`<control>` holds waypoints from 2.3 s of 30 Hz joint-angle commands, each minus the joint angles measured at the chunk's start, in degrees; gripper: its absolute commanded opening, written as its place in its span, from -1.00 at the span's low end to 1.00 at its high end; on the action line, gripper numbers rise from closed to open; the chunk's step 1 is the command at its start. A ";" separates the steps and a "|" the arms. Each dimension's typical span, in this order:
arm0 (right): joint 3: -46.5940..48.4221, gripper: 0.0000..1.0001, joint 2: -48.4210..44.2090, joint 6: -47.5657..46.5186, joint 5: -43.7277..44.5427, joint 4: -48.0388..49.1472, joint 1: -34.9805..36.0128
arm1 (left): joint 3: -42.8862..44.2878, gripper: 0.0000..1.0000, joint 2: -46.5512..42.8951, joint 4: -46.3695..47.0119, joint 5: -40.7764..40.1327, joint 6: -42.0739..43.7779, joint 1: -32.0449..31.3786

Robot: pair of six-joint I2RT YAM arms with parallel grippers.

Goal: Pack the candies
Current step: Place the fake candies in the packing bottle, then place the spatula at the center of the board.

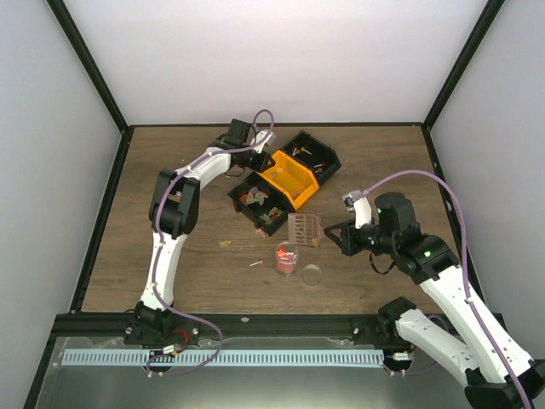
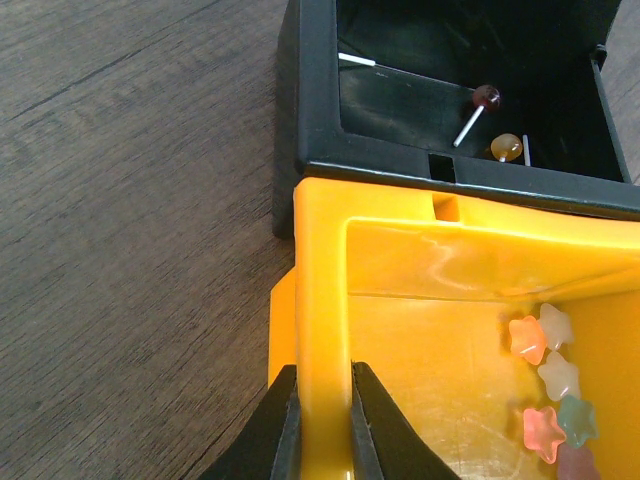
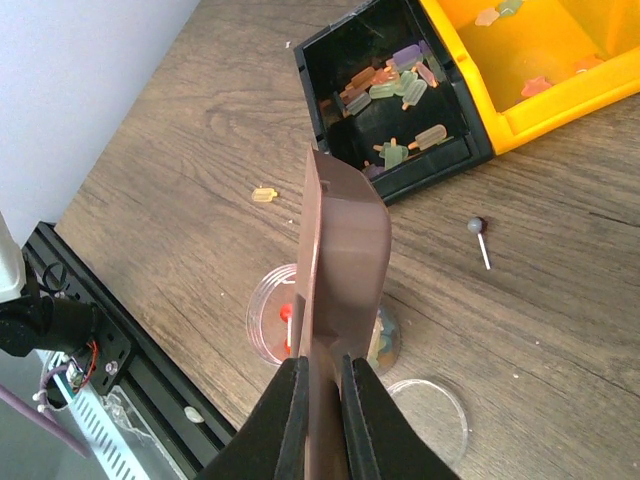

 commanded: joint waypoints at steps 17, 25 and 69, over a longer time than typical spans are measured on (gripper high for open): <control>1.24 -0.99 4.38 8.87 4.92 11.84 -2.08 | -4.38 -0.92 2.42 -1.76 0.16 1.71 -1.17; -12.54 -0.98 9.30 17.94 -7.64 28.94 -25.86 | -6.07 -0.90 0.92 -0.02 0.62 1.34 -1.24; -17.81 0.10 18.28 12.19 -3.18 37.39 -37.67 | -9.74 0.74 -9.72 7.44 0.19 0.18 -1.26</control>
